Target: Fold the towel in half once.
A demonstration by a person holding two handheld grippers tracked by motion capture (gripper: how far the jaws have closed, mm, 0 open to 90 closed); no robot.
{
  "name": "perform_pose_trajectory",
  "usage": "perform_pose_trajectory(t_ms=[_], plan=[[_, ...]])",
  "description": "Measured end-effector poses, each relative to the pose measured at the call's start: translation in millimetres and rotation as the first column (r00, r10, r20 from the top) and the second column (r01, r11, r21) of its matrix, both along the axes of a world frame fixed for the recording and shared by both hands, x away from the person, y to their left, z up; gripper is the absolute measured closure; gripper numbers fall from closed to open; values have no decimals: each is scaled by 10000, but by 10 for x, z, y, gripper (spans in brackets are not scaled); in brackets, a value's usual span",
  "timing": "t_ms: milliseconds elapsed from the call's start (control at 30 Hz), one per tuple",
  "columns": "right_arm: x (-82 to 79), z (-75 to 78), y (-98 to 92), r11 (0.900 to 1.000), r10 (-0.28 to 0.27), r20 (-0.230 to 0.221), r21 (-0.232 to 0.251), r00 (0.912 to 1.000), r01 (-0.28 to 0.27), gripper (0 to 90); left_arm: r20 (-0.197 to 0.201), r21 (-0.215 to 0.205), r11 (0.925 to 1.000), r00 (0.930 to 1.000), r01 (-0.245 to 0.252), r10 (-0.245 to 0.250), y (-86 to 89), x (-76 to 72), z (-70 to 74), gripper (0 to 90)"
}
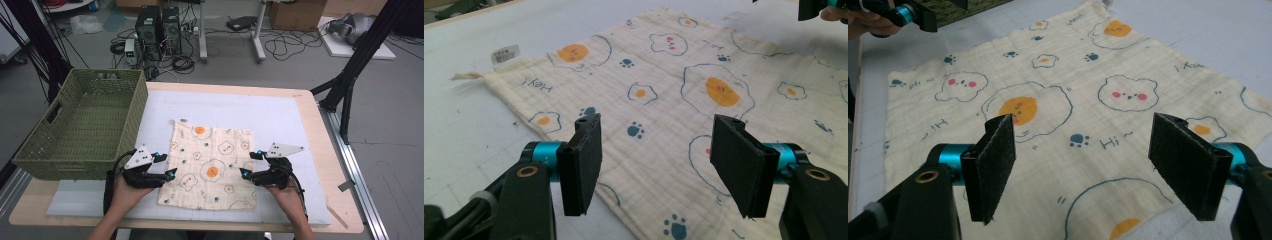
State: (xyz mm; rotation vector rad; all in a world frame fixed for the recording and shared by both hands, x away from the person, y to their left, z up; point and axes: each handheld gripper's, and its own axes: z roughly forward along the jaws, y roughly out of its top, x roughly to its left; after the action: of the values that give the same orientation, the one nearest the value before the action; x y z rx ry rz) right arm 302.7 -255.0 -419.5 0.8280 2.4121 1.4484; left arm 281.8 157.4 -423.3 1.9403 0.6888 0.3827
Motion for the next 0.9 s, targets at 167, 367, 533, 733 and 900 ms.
perform_pose_trajectory(t_ms=[167,367,533,733,900], plan=[[-2,3,2,10000,-2,55,-43,10000,2,269,-2,136,9999,10000,54,-54,-36,-4,-9,388],[-10,34,10,10000,6,89,-27,10000,-5,279,35,115,9999,9999,97,-97,-71,3,5,404],[-6,104,7,9996,34,87,263,10000,-37,284,163,83,10000,9999,9,-10,-99,17,76,405],[137,136,-40,10000,-27,-62,-21,10000,27,336,0,167,9995,9996,-278,279,-161,138,168,488],[343,206,-91,9995,-238,-260,-212,9994,232,407,-139,126,9987,9987,-485,487,-243,349,199,512]])
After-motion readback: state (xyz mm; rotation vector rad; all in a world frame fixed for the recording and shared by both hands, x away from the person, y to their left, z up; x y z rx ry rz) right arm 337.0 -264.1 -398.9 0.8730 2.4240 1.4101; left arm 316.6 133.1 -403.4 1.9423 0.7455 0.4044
